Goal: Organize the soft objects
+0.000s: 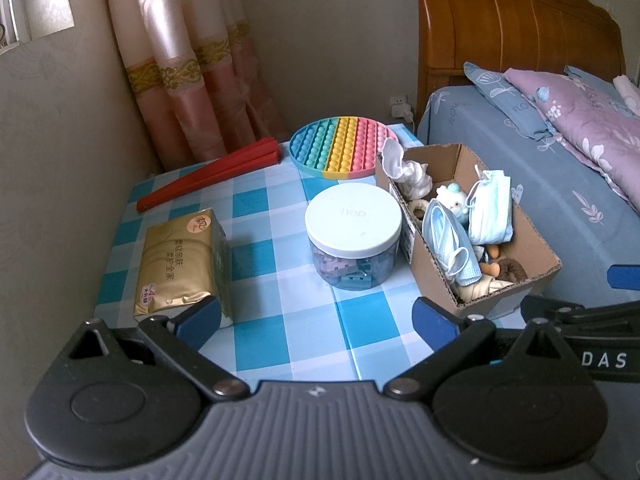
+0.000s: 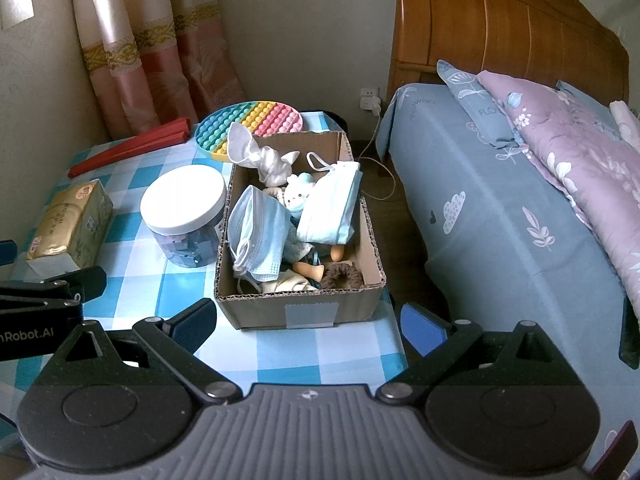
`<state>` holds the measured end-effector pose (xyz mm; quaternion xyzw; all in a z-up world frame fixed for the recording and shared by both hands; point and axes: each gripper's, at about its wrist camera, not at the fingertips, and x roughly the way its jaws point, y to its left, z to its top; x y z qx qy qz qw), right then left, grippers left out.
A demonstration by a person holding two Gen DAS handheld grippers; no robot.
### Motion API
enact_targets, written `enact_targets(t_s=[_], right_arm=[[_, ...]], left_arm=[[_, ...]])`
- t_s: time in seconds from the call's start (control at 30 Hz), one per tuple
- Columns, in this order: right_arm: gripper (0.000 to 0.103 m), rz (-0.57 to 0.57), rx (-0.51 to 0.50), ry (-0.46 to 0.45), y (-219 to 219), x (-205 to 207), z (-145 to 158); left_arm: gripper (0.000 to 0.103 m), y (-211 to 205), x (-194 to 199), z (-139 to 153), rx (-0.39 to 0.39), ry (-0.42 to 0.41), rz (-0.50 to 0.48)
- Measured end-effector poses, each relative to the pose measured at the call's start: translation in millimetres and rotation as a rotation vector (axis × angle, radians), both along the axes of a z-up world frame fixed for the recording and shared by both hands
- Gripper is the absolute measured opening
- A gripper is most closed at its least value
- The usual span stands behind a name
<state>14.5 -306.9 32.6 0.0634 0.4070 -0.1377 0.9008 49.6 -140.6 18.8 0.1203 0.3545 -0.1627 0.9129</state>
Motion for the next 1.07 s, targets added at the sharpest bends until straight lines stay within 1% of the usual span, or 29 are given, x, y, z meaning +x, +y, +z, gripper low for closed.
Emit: enact_targets(t_s=[1.07], right_arm=[[0.1, -0.001, 0.001, 0.003, -2.1, -1.3, 0.4]], left_arm=[[0.101, 0.0, 0.1, -0.5, 0.002, 0.001, 0.001]])
